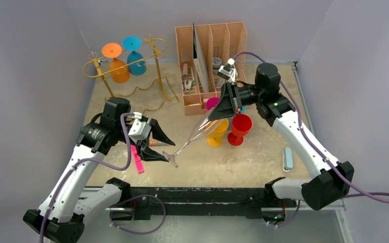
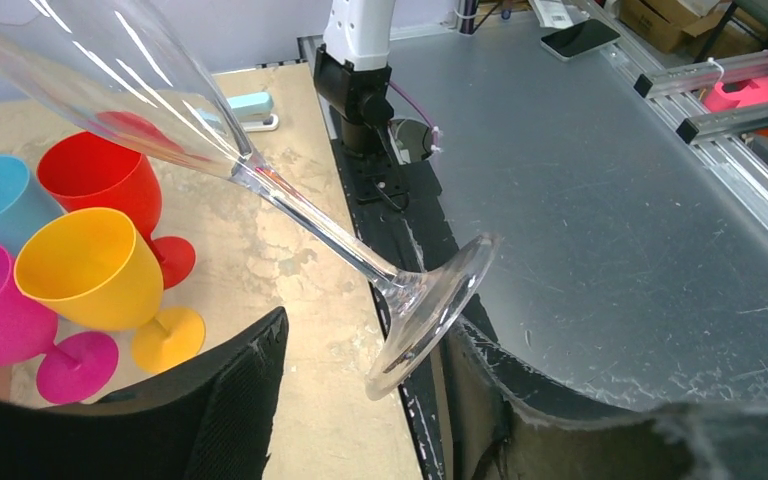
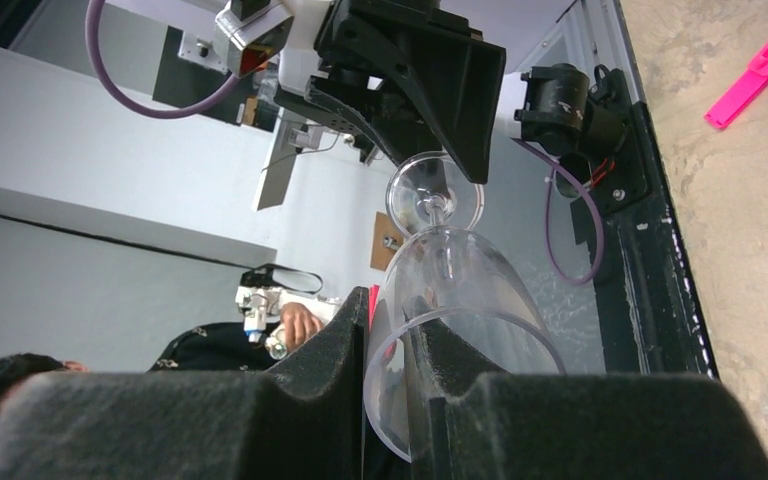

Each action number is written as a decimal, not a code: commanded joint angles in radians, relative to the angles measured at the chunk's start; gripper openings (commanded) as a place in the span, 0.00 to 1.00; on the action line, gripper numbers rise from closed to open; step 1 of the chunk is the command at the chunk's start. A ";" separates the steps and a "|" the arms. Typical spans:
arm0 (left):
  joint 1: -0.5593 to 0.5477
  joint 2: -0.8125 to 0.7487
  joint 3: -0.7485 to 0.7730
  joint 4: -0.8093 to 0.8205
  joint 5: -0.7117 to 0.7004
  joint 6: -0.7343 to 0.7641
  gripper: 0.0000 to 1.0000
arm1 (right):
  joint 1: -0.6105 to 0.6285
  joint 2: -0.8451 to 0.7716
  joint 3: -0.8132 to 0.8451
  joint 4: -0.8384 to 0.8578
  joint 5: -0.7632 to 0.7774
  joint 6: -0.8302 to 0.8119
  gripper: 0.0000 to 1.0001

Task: Take the wine glass off the wine glass rack
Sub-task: Place the wine glass at the center of the board.

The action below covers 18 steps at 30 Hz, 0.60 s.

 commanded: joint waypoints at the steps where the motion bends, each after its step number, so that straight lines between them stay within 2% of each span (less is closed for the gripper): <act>1: 0.005 -0.014 0.039 0.027 -0.009 -0.011 0.54 | 0.005 -0.024 0.017 -0.046 0.008 -0.067 0.00; 4: 0.005 -0.023 0.044 0.011 -0.046 -0.011 0.55 | 0.006 -0.024 0.038 -0.152 0.021 -0.144 0.00; 5: 0.005 -0.030 0.044 0.011 -0.056 -0.013 0.61 | 0.005 -0.024 0.050 -0.200 0.030 -0.182 0.00; 8: 0.005 -0.048 0.041 0.021 -0.070 -0.022 0.65 | 0.006 -0.021 0.078 -0.362 0.062 -0.303 0.00; 11: 0.005 -0.071 0.031 0.061 -0.111 -0.060 0.75 | 0.008 -0.019 0.089 -0.463 0.096 -0.383 0.00; 14: 0.005 -0.100 0.008 0.119 -0.165 -0.114 0.78 | 0.019 -0.017 0.106 -0.554 0.153 -0.456 0.00; 18: 0.005 -0.135 -0.028 0.235 -0.278 -0.243 0.79 | 0.058 0.005 0.179 -0.789 0.306 -0.645 0.00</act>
